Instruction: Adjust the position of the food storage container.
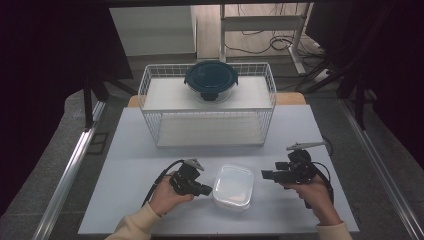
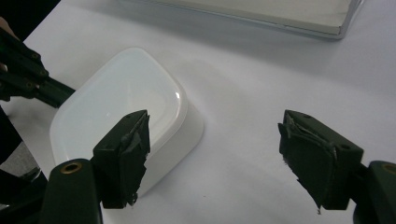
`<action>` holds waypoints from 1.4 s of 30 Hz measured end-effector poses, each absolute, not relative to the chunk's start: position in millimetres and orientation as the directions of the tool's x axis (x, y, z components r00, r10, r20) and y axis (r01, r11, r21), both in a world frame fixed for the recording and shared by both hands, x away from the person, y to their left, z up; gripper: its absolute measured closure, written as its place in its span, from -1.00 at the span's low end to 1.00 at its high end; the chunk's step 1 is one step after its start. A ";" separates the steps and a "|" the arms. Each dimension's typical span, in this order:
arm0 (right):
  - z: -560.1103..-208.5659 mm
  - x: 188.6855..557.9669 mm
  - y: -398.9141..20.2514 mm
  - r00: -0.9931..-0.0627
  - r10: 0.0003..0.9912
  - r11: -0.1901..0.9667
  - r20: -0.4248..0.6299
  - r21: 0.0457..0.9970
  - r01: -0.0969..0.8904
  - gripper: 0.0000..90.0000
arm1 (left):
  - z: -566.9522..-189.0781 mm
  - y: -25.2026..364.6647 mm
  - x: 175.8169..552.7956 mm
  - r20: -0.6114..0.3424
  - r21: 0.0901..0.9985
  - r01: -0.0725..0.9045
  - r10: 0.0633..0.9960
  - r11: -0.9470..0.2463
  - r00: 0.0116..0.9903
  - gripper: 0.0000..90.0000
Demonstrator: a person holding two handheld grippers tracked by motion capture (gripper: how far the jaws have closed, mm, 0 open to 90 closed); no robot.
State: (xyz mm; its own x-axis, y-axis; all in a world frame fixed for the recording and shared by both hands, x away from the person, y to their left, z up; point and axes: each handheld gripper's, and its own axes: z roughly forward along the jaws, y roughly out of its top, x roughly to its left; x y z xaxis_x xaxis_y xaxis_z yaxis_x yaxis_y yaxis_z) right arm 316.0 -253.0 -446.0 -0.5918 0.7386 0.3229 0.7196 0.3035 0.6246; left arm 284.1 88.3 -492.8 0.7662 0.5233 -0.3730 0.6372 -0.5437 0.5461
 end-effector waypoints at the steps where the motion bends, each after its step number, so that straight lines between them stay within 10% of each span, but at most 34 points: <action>1: -445.7 315.9 -253.2 -0.592 0.738 0.304 0.323 0.625 0.719 -0.47 | -492.8 87.2 282.8 -0.375 0.547 0.634 0.516 -0.548 0.770 1.00; 23: -444.3 313.5 -258.9 -0.587 0.743 0.291 0.321 0.635 0.716 -0.47 | -477.3 107.4 275.4 -0.353 0.626 0.649 0.585 -0.433 0.730 0.99; 33: -446.8 305.3 -261.0 -0.573 0.750 0.271 0.330 0.636 0.722 -0.47 | -458.2 151.8 274.0 -0.354 0.687 0.684 0.708 -0.246 0.610 -0.16; 42: -449.0 294.2 -260.9 -0.569 0.751 0.260 0.334 0.643 0.720 -0.47 | -458.1 164.4 274.5 -0.394 0.674 0.712 0.719 -0.199 0.573 -0.38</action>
State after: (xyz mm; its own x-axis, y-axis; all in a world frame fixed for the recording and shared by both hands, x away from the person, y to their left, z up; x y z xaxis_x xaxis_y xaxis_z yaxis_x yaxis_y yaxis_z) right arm 294.2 -260.9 -449.0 -0.5692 0.7514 0.3337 0.7202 0.2599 0.6433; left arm 274.5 164.4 -458.1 0.5730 0.7188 -0.3937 0.7119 -0.1985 0.6736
